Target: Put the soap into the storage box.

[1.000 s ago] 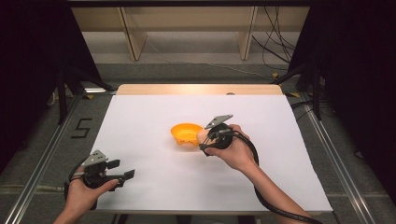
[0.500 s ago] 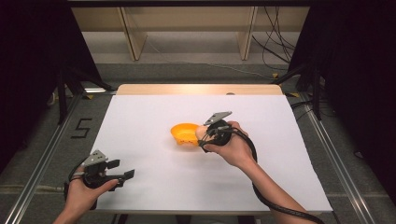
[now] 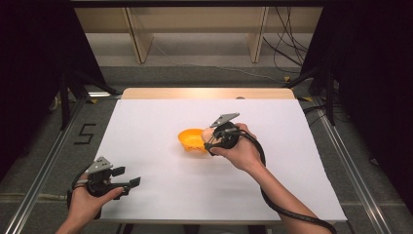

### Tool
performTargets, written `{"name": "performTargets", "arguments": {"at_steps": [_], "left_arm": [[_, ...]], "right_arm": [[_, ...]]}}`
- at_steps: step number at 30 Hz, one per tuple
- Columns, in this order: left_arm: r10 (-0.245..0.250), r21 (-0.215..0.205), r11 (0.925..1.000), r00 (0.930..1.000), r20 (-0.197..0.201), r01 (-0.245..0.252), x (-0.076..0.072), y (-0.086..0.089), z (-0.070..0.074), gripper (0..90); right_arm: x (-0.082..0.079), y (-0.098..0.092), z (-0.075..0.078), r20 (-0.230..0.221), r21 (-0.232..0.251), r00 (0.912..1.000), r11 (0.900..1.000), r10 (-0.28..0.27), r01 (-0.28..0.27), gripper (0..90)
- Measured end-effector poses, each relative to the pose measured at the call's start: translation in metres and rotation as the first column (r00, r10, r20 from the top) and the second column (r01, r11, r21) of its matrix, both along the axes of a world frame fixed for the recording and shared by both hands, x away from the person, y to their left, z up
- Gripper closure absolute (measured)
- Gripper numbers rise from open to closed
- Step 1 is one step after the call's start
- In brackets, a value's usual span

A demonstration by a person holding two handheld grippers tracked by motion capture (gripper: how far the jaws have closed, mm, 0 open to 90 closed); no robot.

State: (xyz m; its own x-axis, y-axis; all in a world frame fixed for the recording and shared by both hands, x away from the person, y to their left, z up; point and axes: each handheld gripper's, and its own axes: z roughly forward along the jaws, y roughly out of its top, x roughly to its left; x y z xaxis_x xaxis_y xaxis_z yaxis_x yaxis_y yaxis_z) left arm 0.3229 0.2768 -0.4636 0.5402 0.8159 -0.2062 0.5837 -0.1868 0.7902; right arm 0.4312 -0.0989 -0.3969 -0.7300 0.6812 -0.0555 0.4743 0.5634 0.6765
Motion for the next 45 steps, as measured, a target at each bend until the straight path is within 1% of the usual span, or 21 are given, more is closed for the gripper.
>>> {"name": "performTargets", "arguments": {"at_steps": [4,5,7,9,11,12,14,20,22,23,24,25,26,27,32,33,34,35,39,40,45], "left_arm": [[0.001,0.000,1.0000,1.0000,0.002,-0.001,0.000,0.000,0.000,20.5],[0.002,0.003,1.0000,1.0000,-0.001,-0.002,0.000,0.000,0.000,20.5],[-0.001,0.000,1.0000,1.0000,-0.002,0.001,0.000,0.000,0.000,20.5],[0.000,-0.001,1.0000,1.0000,-0.001,0.000,0.000,0.000,0.000,20.5],[0.004,0.000,1.0000,1.0000,0.003,-0.004,0.000,0.000,0.000,20.5],[0.004,0.000,1.0000,1.0000,0.002,-0.004,0.000,0.000,0.000,20.5],[0.003,-0.001,1.0000,1.0000,0.002,-0.003,0.000,0.000,0.000,20.5],[0.001,0.004,1.0000,1.0000,0.002,-0.001,0.000,0.000,0.000,20.5],[-0.001,0.005,1.0000,1.0000,0.002,0.001,0.000,0.001,0.000,20.5],[-0.001,0.001,1.0000,1.0000,0.000,0.001,0.000,0.001,0.000,20.5],[-0.005,0.004,1.0000,1.0000,0.001,0.005,0.000,0.001,0.000,20.5],[-0.003,0.002,1.0000,1.0000,0.004,0.003,0.000,0.001,0.000,20.5],[-0.005,0.003,1.0000,1.0000,0.002,0.005,0.000,0.001,0.000,20.5],[-0.005,0.001,1.0000,1.0000,0.004,0.005,0.000,0.000,0.000,20.5],[-0.002,-0.004,1.0000,1.0000,0.008,0.003,0.000,0.000,0.000,20.5],[-0.004,-0.004,1.0000,0.9999,0.010,0.004,0.000,0.000,0.000,20.5],[-0.006,0.002,1.0000,0.9999,0.010,0.006,0.000,0.001,0.000,20.5],[-0.006,0.002,1.0000,0.9999,0.010,0.006,0.000,0.001,0.000,20.5],[-0.008,0.003,1.0000,0.9999,0.008,0.008,0.000,0.001,0.000,20.5],[-0.007,0.003,1.0000,0.9999,0.011,0.007,0.000,0.001,0.000,20.5],[-0.007,0.003,1.0000,0.9999,0.011,0.007,0.000,0.001,0.000,20.5]], "right_arm": [[0.001,0.001,-0.001,0.014,0.005,0.9999,1.000,-0.008,0.008,33.3],[0.002,0.001,0.001,0.000,-0.002,1.0000,1.000,0.004,-0.004,33.3],[0.003,0.002,0.001,0.000,-0.001,1.0000,1.000,0.000,0.000,33.3],[0.005,0.003,0.001,0.019,0.008,0.9998,1.000,-0.003,0.003,33.3],[0.005,0.002,0.002,0.016,-0.001,0.9999,1.000,0.004,-0.004,33.3],[0.007,0.002,0.002,0.029,-0.007,0.9994,1.000,0.021,-0.021,33.3],[0.008,0.002,0.003,0.039,-0.009,0.9990,1.000,0.022,-0.022,33.3],[0.010,0.004,0.003,0.034,-0.009,0.9992,1.000,0.023,-0.022,33.3],[0.011,0.005,0.003,0.048,-0.017,0.9985,1.000,0.024,-0.023,33.3],[0.011,0.005,0.003,0.038,-0.013,0.9990,1.000,0.022,-0.021,33.3],[0.012,0.006,0.002,0.056,-0.008,0.9981,1.000,0.025,-0.024,33.3],[0.012,0.005,0.004,0.038,-0.015,0.9989,1.000,0.027,-0.026,33.3],[0.011,0.007,0.005,0.015,-0.007,0.9998,1.000,0.010,-0.010,33.3],[0.011,0.007,0.005,0.027,-0.008,0.9996,1.000,0.007,-0.007,33.3],[0.014,0.009,0.006,0.040,0.002,0.9992,1.000,0.004,-0.004,33.3],[0.016,0.008,0.007,0.038,-0.014,0.9989,1.000,0.026,-0.026,33.3],[0.017,0.009,0.007,0.046,-0.009,0.9985,1.000,0.031,-0.030,33.3],[0.015,0.010,0.007,0.029,-0.008,0.9995,1.000,0.013,-0.012,33.3],[0.016,0.011,0.007,0.031,-0.006,0.9995,1.000,0.006,-0.005,33.3],[0.019,0.011,0.007,0.060,-0.015,0.9975,0.999,0.037,-0.036,33.3],[0.021,0.012,0.006,0.059,-0.010,0.9978,1.000,0.030,-0.029,33.3]]}}
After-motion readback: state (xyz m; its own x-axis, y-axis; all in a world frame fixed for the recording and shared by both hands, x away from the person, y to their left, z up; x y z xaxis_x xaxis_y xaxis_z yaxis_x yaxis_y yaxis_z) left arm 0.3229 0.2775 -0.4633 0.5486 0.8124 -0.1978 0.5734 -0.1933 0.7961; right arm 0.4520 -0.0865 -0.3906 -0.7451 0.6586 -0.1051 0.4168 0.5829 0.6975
